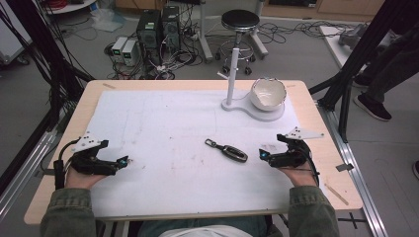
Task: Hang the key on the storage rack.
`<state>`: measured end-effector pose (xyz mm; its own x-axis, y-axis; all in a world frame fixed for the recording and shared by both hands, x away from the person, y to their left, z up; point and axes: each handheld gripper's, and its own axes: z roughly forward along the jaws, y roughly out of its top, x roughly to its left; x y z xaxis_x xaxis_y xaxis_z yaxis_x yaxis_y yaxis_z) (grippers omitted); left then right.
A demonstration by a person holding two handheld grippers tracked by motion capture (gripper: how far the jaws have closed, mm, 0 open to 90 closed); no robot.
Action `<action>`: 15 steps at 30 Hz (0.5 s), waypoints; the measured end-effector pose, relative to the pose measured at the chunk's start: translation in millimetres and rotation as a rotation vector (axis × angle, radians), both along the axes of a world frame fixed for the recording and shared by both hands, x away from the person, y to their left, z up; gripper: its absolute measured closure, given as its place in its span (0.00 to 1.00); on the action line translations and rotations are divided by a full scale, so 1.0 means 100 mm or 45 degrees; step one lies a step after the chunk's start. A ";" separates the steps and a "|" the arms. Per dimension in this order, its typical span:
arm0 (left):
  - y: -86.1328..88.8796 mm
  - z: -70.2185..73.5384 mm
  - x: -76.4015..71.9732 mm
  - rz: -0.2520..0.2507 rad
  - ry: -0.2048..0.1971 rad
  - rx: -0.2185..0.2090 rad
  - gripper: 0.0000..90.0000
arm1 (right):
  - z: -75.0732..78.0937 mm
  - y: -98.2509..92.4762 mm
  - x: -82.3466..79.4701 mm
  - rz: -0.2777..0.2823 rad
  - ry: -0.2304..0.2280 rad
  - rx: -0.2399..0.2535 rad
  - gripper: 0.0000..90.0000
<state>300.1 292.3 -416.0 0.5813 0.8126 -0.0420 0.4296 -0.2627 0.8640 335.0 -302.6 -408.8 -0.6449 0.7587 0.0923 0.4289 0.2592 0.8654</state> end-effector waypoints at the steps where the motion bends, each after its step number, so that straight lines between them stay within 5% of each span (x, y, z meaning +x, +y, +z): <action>1: 0.00 0.00 0.00 0.001 -0.003 0.000 0.02 | 0.00 0.00 0.00 0.000 -0.001 0.000 0.00; 15: 0.01 0.00 -0.01 0.012 -0.009 0.000 0.02 | 0.01 0.08 0.00 0.008 0.012 -0.055 0.00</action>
<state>298.9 293.2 -415.6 0.5739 0.8180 -0.0382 0.4261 -0.2584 0.8670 335.4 -294.9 -407.6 -0.6489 0.7580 0.0659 0.4353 0.2988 0.8492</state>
